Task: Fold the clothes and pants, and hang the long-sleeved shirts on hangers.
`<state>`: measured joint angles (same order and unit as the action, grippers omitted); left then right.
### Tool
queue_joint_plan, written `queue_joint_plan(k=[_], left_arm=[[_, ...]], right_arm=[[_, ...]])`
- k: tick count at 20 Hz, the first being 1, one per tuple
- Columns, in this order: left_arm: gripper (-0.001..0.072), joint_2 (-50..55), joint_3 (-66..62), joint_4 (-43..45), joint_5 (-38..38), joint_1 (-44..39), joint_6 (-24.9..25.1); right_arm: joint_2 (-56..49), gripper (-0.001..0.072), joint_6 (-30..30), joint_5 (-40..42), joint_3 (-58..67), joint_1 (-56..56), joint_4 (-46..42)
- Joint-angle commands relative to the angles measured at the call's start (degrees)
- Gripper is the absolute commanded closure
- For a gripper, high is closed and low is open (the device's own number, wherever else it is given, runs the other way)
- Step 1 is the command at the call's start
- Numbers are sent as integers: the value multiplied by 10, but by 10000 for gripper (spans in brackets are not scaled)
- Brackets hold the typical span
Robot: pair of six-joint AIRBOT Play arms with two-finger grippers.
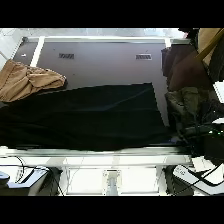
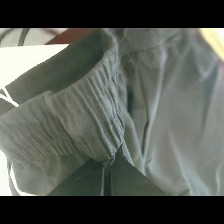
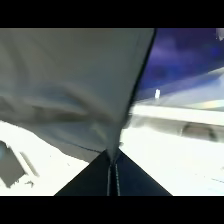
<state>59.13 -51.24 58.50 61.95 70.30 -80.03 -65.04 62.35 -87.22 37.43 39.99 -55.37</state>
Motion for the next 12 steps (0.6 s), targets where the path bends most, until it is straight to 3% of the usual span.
queue_joint_plan(k=[1, 5, 9, 12], left_arm=[[690, -2, -63, 3, 22, -17, 19], [691, 31, -144, 90, 19, -128, 9], [691, 113, -229, 179, -63, -237, -109], [691, 178, -271, 182, -116, -283, -126]], right_arm=[[51, 705, 64, 2, 85, -9, 16], [8, 706, 111, 92, 204, -97, 15], [-116, 706, 172, 170, 318, -172, 9], [-210, 706, 202, 222, 393, -205, 12]])
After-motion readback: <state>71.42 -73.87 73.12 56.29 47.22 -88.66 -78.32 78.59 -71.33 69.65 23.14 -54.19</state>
